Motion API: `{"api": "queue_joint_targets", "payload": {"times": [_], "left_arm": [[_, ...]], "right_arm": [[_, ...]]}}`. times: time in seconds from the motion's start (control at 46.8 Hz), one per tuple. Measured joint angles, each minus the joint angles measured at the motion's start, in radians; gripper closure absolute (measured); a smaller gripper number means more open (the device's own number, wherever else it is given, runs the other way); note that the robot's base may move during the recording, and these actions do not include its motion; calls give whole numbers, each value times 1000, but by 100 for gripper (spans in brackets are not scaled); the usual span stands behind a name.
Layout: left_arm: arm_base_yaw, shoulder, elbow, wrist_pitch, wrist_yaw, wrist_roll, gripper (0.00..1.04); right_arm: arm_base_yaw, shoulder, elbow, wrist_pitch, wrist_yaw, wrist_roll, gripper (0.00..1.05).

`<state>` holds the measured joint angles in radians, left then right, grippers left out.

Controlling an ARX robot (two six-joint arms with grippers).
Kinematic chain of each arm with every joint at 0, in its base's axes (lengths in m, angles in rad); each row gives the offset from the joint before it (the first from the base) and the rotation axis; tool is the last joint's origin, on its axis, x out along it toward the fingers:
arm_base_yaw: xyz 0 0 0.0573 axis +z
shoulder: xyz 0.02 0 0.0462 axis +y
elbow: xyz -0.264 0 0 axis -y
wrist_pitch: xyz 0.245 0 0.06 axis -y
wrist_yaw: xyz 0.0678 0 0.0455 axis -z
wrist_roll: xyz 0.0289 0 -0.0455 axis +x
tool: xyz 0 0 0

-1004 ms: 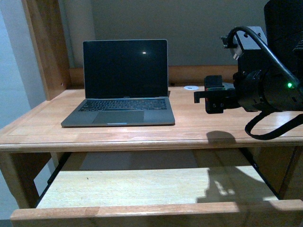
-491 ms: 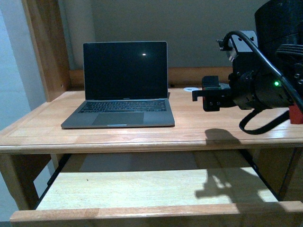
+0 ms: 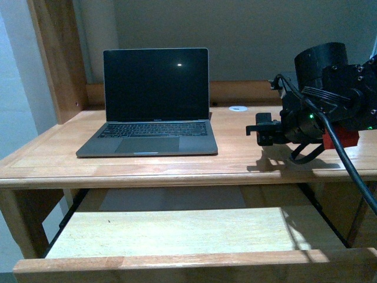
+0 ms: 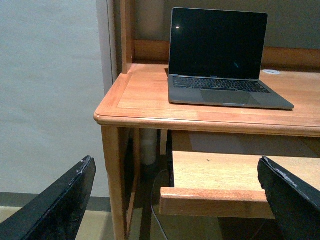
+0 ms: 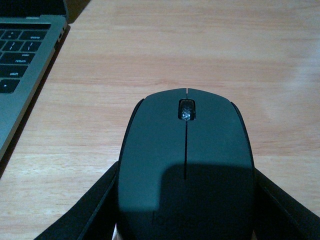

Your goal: Place mouse

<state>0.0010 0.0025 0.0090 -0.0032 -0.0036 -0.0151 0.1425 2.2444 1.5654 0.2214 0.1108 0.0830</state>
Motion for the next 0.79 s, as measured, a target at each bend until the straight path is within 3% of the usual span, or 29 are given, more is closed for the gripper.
{"api": "queue_joint_targets", "payload": {"times": [0.513,0.705,0.79], "left_arm": [[0,0,0,0,0,0,7],[0,0,0,0,0,0,7],[0,0,0,0,0,0,7]], "right_arm": [[-27,136,195,-142,11,-16,40],[-28,127,181,-89,0,-16,10],[-28,109,157,-80,-4,-11,5]]}}
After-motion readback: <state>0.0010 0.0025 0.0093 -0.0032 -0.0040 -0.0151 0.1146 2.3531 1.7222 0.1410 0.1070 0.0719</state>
